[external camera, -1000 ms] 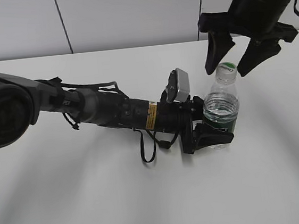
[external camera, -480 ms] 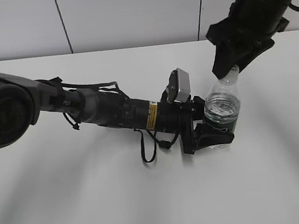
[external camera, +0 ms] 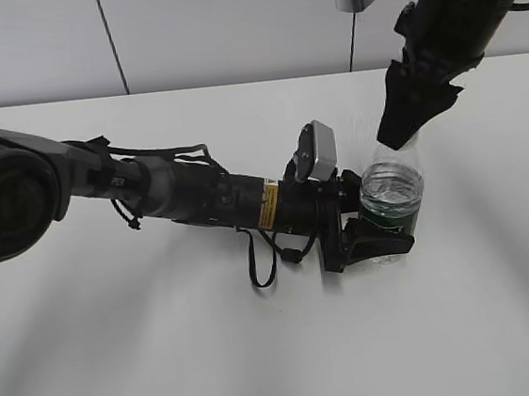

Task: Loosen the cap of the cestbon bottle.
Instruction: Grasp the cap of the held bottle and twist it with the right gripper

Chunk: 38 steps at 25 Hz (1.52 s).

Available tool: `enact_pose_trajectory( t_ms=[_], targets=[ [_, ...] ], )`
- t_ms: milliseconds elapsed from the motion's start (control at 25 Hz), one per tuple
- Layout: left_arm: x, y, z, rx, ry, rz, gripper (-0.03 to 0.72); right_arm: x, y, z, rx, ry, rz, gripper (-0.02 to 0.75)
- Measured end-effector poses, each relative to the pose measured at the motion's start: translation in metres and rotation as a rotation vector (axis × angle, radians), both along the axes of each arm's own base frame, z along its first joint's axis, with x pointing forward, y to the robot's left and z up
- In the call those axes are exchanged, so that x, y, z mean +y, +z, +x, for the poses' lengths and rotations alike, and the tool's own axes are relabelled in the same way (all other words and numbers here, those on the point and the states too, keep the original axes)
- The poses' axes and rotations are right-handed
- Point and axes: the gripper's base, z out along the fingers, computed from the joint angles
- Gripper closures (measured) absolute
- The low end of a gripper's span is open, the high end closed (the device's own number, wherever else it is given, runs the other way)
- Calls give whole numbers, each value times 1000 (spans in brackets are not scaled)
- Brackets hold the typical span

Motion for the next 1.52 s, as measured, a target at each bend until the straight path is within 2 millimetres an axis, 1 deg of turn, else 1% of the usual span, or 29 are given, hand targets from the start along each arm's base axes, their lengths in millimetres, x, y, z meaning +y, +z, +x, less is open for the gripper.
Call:
enact_pose_trajectory(
  t_ms=[40, 80, 120, 160, 280, 360, 440, 480, 560, 680, 800, 920, 1000, 1040, 1120, 1240, 1400, 1520],
  targets=[
    [0, 0, 0, 1, 0, 0, 169, 1, 0, 0, 18, -46, 11, 225],
    [0, 0, 0, 1, 0, 0, 169, 1, 0, 0, 35, -92, 21, 169],
    [0, 0, 0, 1, 0, 0, 169, 2, 1, 0, 51, -136, 31, 122],
    [0, 0, 0, 1, 0, 0, 169, 2, 1, -1, 70, -187, 41, 104],
    [0, 0, 0, 1, 0, 0, 169, 3, 9, -1, 119, -419, 89, 90],
    [0, 0, 0, 1, 0, 0, 169, 2, 18, -4, 154, -599, 126, 90],
    [0, 0, 0, 1, 0, 0, 169, 2, 24, -6, 201, -760, 150, 98],
    [0, 0, 0, 1, 0, 0, 170, 1, 24, -6, 220, -826, 152, 108],
    [0, 0, 0, 1, 0, 0, 169, 0, 24, -6, 233, -881, 145, 132],
    [0, 0, 0, 1, 0, 0, 169, 4, 20, -6, 241, -900, 126, 160],
    [0, 0, 0, 1, 0, 0, 169, 7, 10, -5, 277, -895, 92, 167],
    [0, 0, 0, 1, 0, 0, 169, 6, 2, -3, 285, -892, 54, 172],
    [0, 0, 0, 1, 0, 0, 169, 6, 1, -3, 285, -891, 46, 188],
    [0, 0, 0, 1, 0, 0, 169, 6, 1, -3, 283, -890, 43, 204],
    [0, 0, 0, 1, 0, 0, 169, 5, 1, -3, 278, -889, 36, 269],
    [0, 0, 0, 2, 0, 0, 169, 4, 1, -3, 269, -878, 28, 436],
    [0, 0, 0, 3, 1, -1, 169, 4, 1, -3, 256, -827, 21, 441],
    [0, 0, 0, 3, 1, -1, 169, 4, 1, -3, 226, -735, 10, 441]
  ],
)
